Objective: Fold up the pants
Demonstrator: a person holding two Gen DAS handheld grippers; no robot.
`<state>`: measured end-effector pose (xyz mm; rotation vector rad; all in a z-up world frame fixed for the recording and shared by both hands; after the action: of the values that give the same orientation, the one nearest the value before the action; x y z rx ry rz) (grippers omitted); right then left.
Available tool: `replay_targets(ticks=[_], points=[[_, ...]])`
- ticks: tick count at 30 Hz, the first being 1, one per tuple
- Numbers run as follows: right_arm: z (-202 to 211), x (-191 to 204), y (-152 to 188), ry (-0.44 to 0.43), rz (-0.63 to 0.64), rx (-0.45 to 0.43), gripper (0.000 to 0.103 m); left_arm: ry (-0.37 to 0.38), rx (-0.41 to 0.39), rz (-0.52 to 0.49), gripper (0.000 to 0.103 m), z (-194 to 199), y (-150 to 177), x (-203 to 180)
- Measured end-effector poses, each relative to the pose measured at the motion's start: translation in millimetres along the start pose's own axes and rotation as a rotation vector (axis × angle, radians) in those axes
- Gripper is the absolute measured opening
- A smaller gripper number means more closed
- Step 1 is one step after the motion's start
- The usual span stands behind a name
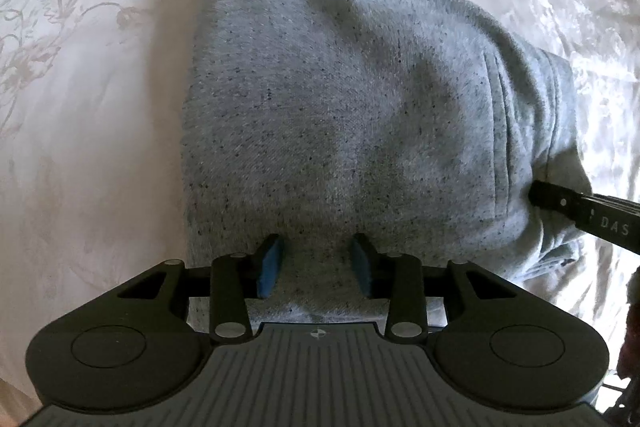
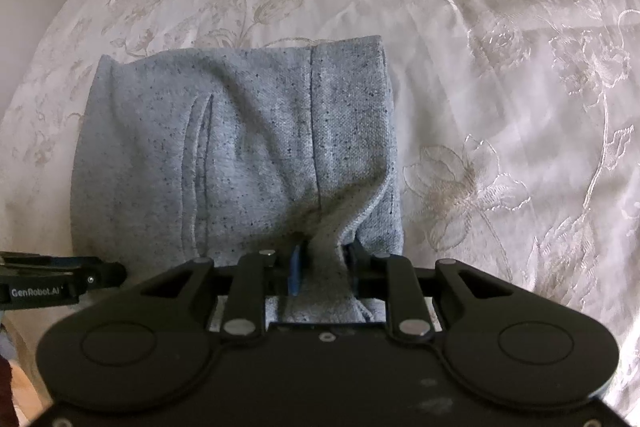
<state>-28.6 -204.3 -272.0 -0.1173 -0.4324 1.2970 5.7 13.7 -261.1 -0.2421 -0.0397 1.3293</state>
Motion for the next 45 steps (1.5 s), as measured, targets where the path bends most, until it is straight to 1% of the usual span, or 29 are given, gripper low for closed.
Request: replay_targets(ticks=[6,9,11,12,15,16,18,20,22,26,27,29,31,32,34,35,36,37,39,41,43,45], points=[[-2.9,-1.7,-0.6,0.003,0.004,-0.017,0.022,0.027,0.007,0.016,0.040,-9.1,-4.7,2.5],[-3.4,-0.7,1.1,0.011,0.011,-0.037,0.025,0.031,0.004,0.008,0.041,-7.9,-5.2,4.4],[0.4,-2.1,0.6,0.007,-0.021,-0.040,0.029,0.039,-0.005,0.006,0.041,1.3,-4.4,10.4],[3.7,-4.2,0.3,0.001,-0.040,-0.040,0.032,0.050,-0.013,0.008,0.040,7.6,-4.7,12.3],[19.9,-11.9,-2.5,-0.010,-0.115,-0.068,0.036,0.075,-0.058,0.008,0.040,29.1,-7.6,18.4],[27.0,-13.3,-4.3,-0.007,-0.126,-0.090,0.037,0.070,-0.081,0.004,0.040,37.1,-12.8,21.7],[42.5,-13.3,-10.9,0.011,-0.115,-0.163,0.037,0.057,-0.118,0.000,0.041,49.0,-26.8,27.9],[54.0,-11.5,-21.8,0.022,-0.098,-0.232,0.039,0.052,-0.143,0.004,0.041,51.6,-43.4,30.1],[56.0,-10.4,-33.6,0.017,-0.101,-0.261,0.040,0.046,-0.160,0.003,0.041,50.0,-65.7,29.6],[43.3,-6.9,-61.1,0.005,-0.116,-0.278,0.044,0.021,-0.183,-0.015,0.045,36.2,-103.6,26.2],[38.6,-5.2,-66.0,0.007,-0.114,-0.272,0.044,0.017,-0.185,-0.021,0.046,32.4,-108.9,25.1],[24.7,-4.7,-72.6,0.006,-0.106,-0.234,0.046,0.006,-0.174,-0.029,0.051,19.6,-117.9,25.1],[11.2,-7.0,-76.1,0.021,-0.100,-0.199,0.048,-0.017,-0.141,-0.035,0.063,2.7,-120.2,29.7],[5.3,-8.8,-73.3,0.030,-0.097,-0.184,0.051,-0.026,-0.122,-0.037,0.066,-5.4,-119.8,33.6],[-3.2,-14.1,-68.4,0.036,-0.115,-0.166,0.056,-0.042,-0.091,-0.046,0.081,-22.4,-116.5,39.9],[-7.8,-16.8,-68.3,0.031,-0.133,-0.162,0.059,-0.048,-0.091,-0.048,0.088,-27.9,-114.8,43.2],[-12.2,-20.0,-68.1,0.031,-0.147,-0.156,0.060,-0.057,-0.089,-0.046,0.097,-32.8,-113.6,46.8],[-16.5,-21.4,-68.4,0.035,-0.154,-0.152,0.062,-0.047,-0.085,-0.030,0.102,-37.5,-112.8,50.9],[-24.0,-21.9,-70.3,0.040,-0.151,-0.152,0.064,-0.023,-0.087,0.003,0.103,-40.3,-112.3,57.2],[-25.9,-22.6,-71.7,0.030,-0.153,-0.156,0.066,-0.007,-0.095,-0.001,0.103,-38.7,-110.7,58.5],[-26.1,-27.9,-69.8,-0.002,-0.181,-0.156,0.066,0.011,-0.115,-0.010,0.102,-34.8,-104.5,60.3],[-24.2,-34.7,-65.4,-0.038,-0.215,-0.154,0.067,0.034,-0.127,0.002,0.102,-30.6,-94.3,63.3]])
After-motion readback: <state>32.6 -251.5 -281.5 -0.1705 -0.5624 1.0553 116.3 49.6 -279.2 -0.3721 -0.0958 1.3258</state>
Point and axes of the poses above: each gripper's, at about its wrist camera, not at the fingertips, and z roughly against the way its jaws point, x to its left, y to its underside, the point moved 6 cm from there along -z, roughly the way its jaws point, and after that the axes turned 2 degrees about -x, right-handed, at the moved point
